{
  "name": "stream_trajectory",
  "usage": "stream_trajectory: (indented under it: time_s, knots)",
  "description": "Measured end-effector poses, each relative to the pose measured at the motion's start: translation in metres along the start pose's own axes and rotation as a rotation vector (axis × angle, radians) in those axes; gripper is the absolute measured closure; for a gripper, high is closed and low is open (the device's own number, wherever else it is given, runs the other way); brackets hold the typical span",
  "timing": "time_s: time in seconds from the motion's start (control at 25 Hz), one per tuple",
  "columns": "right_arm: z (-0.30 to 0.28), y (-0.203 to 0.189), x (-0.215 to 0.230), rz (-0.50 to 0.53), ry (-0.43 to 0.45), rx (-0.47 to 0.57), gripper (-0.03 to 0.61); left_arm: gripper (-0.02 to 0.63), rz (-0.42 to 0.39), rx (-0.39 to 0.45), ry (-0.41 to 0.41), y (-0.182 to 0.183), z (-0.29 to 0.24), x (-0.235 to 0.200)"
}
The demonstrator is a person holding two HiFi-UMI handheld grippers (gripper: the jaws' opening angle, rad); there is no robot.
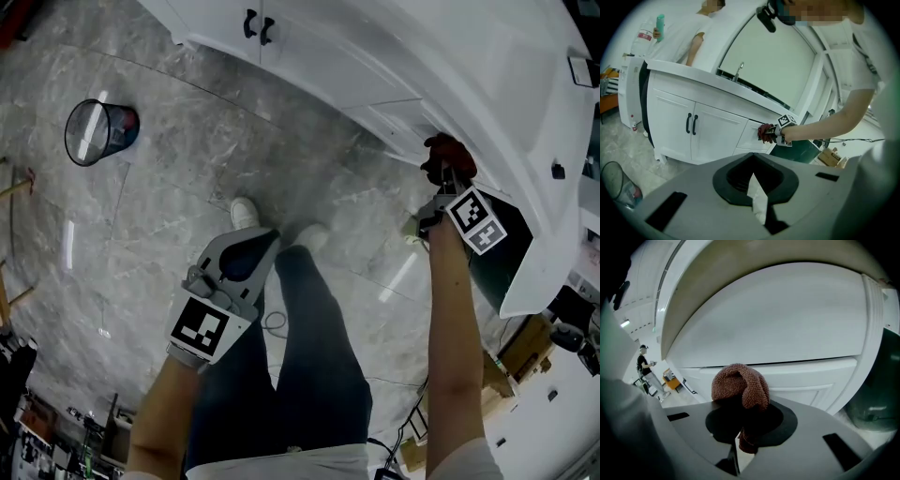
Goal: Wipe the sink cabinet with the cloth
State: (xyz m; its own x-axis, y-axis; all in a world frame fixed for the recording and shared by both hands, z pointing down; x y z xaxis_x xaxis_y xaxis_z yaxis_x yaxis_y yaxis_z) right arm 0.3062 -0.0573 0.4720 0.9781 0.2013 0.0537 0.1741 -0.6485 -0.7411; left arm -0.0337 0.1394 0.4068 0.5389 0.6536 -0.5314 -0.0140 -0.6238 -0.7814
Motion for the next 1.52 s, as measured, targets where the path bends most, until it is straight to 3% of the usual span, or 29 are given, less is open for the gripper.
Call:
stream_trajectory:
  time_s: [0.48,0.96,1.52]
  knots:
    - [-0.019,-0.01,-0.068,-0.002,0.079,-0.026,0.523,0.603,0.024,0.011,0.032,-0.005,0.019,-0.015]
    - [-0.023,-0.063,-0.045,-0.163,-0.095,-0.075,0.523,0.603,0.027,0.0,0.036,-0.004,0.01,-0.018]
    - [-0.065,-0.055,-0.032,-0.169,-0.116,-0.049,0.523,0.603,0.054,-0.01,0.077,-0.011,-0.001,-0.023]
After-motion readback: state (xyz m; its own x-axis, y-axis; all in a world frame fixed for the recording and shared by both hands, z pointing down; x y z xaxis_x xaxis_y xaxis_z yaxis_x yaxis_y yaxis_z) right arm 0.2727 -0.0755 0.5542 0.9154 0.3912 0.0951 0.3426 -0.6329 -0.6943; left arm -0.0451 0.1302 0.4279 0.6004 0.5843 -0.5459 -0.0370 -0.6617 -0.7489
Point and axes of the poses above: the fingertips, and each gripper's own axes: z backward along the fingers, x to its right, y out of its top, the point moved 3 cm from there along z, backward along the fingers, and after that the axes turned 15 degrees about -y, right-handed, at the moved point
